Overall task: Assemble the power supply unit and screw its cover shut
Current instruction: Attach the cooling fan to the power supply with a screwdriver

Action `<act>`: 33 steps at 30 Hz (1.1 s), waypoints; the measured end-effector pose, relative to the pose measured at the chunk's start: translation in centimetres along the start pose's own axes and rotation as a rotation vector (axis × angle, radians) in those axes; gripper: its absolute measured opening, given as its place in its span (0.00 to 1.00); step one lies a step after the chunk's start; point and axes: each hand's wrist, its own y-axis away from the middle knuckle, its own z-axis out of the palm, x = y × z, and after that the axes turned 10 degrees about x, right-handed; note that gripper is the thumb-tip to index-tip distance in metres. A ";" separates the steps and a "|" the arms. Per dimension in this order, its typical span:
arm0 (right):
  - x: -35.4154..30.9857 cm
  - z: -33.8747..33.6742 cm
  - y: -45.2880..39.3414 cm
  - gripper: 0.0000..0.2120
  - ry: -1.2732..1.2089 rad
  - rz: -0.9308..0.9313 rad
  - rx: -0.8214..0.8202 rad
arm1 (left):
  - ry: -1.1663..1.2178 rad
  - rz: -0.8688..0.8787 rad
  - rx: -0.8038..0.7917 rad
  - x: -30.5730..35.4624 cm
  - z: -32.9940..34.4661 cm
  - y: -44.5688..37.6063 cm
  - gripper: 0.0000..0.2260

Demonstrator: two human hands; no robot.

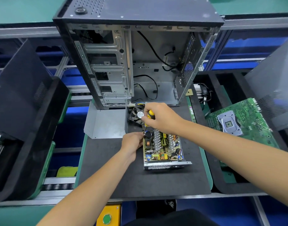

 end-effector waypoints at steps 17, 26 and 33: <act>-1.3 -1.6 -1.1 0.28 0.381 0.033 -0.170 | -0.045 0.029 -0.054 -0.1 0.0 -0.1 0.11; -1.7 -3.1 -1.3 0.09 0.348 -0.195 -0.397 | -0.035 0.037 -0.036 -0.2 0.0 -0.2 0.12; -1.8 -2.2 -0.5 0.12 0.487 -0.145 -0.249 | -0.049 0.037 -0.037 -0.4 -0.1 -0.5 0.10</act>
